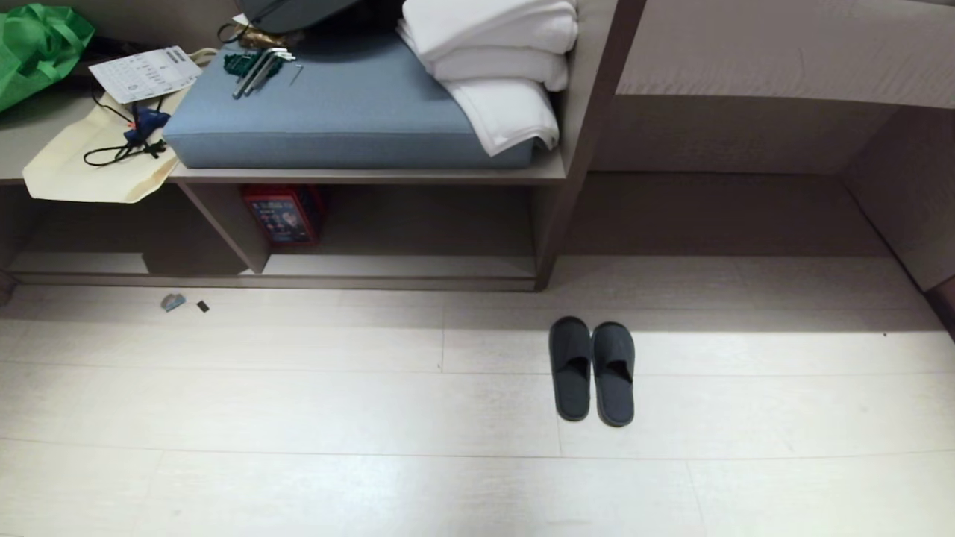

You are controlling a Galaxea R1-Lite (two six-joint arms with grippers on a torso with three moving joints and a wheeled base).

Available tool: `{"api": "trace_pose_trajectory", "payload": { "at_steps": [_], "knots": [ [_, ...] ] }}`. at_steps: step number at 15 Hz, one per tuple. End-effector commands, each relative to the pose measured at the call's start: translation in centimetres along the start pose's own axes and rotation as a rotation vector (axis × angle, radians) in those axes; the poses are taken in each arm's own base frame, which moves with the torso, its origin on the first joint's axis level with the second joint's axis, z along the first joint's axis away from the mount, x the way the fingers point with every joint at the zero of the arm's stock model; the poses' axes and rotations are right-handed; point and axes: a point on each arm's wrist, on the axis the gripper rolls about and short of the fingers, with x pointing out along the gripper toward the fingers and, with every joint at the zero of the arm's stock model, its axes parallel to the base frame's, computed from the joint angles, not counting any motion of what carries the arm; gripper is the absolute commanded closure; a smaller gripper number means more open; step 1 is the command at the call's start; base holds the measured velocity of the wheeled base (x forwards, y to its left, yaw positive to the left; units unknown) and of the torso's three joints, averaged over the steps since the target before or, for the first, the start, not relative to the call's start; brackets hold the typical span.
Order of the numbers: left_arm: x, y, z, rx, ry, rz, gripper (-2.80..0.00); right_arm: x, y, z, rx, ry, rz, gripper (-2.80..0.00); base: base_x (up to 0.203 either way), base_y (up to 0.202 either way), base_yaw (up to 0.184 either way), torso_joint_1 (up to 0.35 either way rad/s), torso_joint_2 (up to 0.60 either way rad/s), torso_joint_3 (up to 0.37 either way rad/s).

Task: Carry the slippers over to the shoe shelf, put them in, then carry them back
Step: Pick up the slippers on the floor

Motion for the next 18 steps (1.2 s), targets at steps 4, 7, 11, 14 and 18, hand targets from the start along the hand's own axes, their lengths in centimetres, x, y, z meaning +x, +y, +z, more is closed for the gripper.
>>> {"api": "trace_pose_trajectory", "payload": {
  "at_steps": [4,7,11,14,18],
  "knots": [
    [0.02,0.0,-0.03,-0.001,0.002,0.001,0.0,0.0,0.0,0.0,0.0,0.0,0.0,0.0,0.0,0.0,0.0,0.001,0.0,-0.199],
    [0.01,0.0,0.0,-0.001,0.001,0.001,0.0,0.0,0.0,0.0,0.0,0.0,0.0,0.0,0.0,0.0,0.0,0.002,0.0,-0.196],
    [0.02,0.0,-0.03,-0.001,0.002,0.001,0.0,0.0,0.0,0.0,0.0,0.0,0.0,0.0,0.0,0.0,0.0,-0.002,0.0,-0.199],
    [0.02,0.0,-0.03,-0.001,0.002,0.001,0.0,0.0,0.0,0.0,0.0,0.0,0.0,0.0,0.0,0.0,0.0,0.001,0.0,-0.197],
    [0.01,0.0,0.01,-0.001,0.0,0.001,0.0,0.0,0.0,0.0,0.001,0.0,0.0,0.0,0.0,0.0,0.0,-0.001,0.0,-0.198]
  ]
}}
